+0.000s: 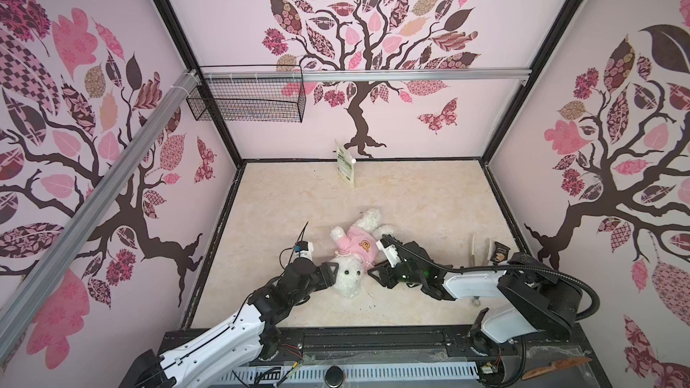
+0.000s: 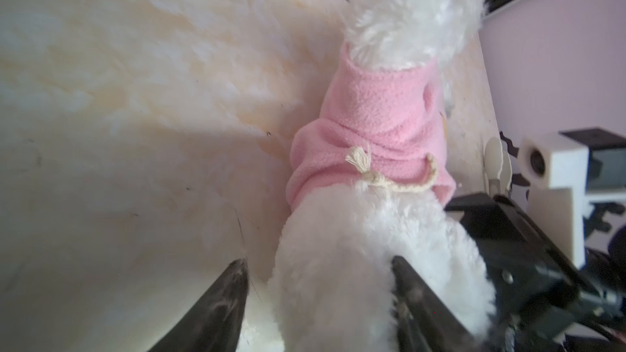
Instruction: Dress the teddy bear
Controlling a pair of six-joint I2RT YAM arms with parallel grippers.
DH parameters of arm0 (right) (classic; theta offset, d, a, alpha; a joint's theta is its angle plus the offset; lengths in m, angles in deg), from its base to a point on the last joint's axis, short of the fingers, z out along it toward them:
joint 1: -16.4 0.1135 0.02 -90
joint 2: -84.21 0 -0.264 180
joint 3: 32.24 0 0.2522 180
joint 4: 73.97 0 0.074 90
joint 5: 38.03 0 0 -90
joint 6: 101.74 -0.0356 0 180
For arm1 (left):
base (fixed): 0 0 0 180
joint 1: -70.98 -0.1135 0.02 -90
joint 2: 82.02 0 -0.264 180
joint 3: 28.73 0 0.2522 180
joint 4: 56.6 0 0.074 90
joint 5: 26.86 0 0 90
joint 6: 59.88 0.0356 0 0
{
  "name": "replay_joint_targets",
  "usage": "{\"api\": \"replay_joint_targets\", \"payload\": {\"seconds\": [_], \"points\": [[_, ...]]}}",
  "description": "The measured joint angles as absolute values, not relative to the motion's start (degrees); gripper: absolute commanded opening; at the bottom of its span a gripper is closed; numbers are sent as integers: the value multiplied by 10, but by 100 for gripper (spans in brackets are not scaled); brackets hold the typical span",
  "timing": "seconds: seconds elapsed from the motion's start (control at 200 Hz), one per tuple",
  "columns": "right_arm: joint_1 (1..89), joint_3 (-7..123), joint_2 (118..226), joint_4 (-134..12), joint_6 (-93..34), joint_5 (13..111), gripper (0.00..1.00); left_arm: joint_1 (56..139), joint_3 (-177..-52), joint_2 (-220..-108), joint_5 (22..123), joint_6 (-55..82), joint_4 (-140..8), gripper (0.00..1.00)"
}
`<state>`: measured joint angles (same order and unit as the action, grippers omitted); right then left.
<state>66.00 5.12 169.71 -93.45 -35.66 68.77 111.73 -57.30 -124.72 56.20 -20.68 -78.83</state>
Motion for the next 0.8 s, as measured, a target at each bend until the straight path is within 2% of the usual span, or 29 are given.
{"api": "replay_joint_targets", "payload": {"seconds": [0.145,0.24,0.335,0.48,0.655,0.8], "points": [[704,79,1695,-941,-368,708,52,999,-598,-1297,536,-164,-778,74],[709,88,1675,-929,-360,708,59,967,-643,-1308,515,-140,-796,76],[707,97,1634,-891,-333,682,66,965,-672,-1288,508,-128,-799,76],[675,125,1598,-859,-295,664,70,967,-666,-1230,522,-138,-808,77],[602,153,1612,-842,-269,661,74,1007,-616,-1168,547,-178,-817,72],[567,184,1674,-831,-253,673,73,1036,-579,-1186,583,-214,-791,69]]}}
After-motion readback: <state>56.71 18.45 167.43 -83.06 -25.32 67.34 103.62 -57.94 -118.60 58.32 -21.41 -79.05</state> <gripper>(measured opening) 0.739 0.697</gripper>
